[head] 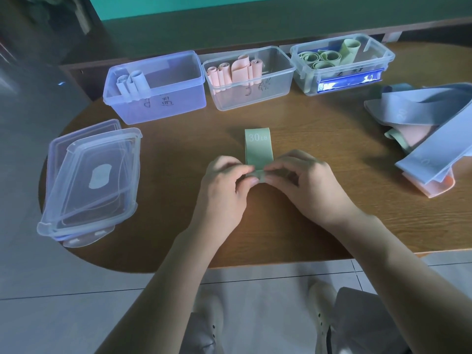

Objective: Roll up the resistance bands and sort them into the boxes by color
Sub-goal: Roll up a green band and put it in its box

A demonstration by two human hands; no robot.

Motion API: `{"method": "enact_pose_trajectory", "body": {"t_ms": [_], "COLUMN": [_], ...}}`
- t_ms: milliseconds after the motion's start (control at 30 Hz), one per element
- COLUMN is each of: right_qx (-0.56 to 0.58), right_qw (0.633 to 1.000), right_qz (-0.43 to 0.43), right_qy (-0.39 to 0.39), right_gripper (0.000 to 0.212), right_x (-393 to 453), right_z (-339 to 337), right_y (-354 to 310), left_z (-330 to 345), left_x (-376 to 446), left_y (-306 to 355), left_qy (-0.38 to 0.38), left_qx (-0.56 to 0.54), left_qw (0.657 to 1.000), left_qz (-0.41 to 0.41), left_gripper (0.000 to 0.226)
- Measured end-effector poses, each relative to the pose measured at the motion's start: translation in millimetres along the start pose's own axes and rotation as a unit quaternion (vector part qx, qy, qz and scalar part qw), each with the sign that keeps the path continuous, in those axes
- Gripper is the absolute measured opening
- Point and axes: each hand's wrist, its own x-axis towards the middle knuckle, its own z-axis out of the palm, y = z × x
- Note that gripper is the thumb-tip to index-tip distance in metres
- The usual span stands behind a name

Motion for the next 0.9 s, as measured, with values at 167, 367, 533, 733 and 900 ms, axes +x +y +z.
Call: {"method": "enact_pose_trajectory", "body": {"t_ms": [167,367,533,733,900], "right_qx": [0.006,-0.015,-0.004,-0.003,-0.015], "right_qw": [1.0,1.0,0.998,1.0,0.999], "right_qz": [0.021,0.016,-0.001,0.01,0.031], "right_qy": [-0.015,0.017,0.064,0.015,-0.006], "right_gripper": [0.022,0.022,0.011,0.024,0.031], "right_x": [3.3,7.8,8.3,14.7,20.9], "right_z": [0.6,4.8,8.3,4.9,5.3], "right_y": [2.3,6.6,6.2,10.4,10.0], "left_z": [2.0,-5.0,-5.4,3.2,10.2], "left_x": [3.6,8.7,10.7,15.3,22.8], "left_y": [3.7,2.5,0.5,-2.7,-3.8], "left_qy": [0.022,-0.011,-0.034,-0.042,-0.026], "left_qx": [-0.034,-0.03,-0.023,-0.015,-0.002], "left_qw": [0.999,0.999,0.999,0.998,0.999], "left_qz": [-0.01,-0.007,-0.015,-0.032,-0.041], "left_gripper": [0.012,0.015,0.031,0.037,0.031]}}
